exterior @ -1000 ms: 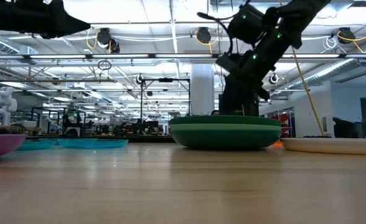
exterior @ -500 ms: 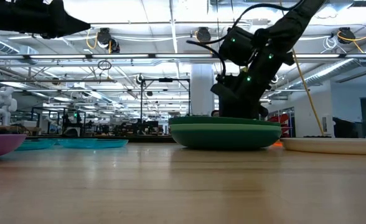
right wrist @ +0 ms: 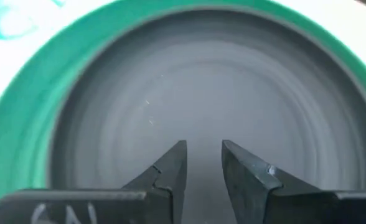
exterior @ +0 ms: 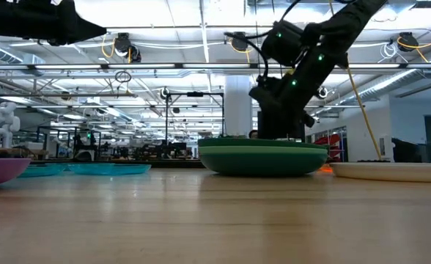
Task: Stack plastic plates
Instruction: Stack the purple plate on the black plate
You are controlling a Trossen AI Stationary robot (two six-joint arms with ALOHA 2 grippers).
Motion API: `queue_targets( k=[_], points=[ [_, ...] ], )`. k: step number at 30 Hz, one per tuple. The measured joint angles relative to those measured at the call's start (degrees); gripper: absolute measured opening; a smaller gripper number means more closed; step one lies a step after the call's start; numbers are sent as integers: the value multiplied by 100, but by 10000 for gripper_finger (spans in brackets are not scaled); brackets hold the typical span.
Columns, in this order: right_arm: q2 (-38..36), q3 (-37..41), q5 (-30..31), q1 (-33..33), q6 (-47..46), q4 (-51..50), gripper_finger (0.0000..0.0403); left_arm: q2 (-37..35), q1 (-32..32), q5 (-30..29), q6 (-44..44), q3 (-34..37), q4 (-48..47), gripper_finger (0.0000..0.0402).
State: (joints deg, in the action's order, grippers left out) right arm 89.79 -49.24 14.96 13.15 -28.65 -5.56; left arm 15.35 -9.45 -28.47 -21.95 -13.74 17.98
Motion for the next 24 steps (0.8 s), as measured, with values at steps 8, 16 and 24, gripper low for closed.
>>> queue_targets(
  k=[8,16,24],
  points=[
    [-465,-6,-4,-97,388,130,93,2,83,677,231,-15,-17,72],
    [-696,-8,2,-171,830,151,93,563,214,1660,1279,-831,-1821,72],
    [-694,-8,0,-235,991,146,93,1380,489,2098,2765,-1499,-4698,72]
  ],
)
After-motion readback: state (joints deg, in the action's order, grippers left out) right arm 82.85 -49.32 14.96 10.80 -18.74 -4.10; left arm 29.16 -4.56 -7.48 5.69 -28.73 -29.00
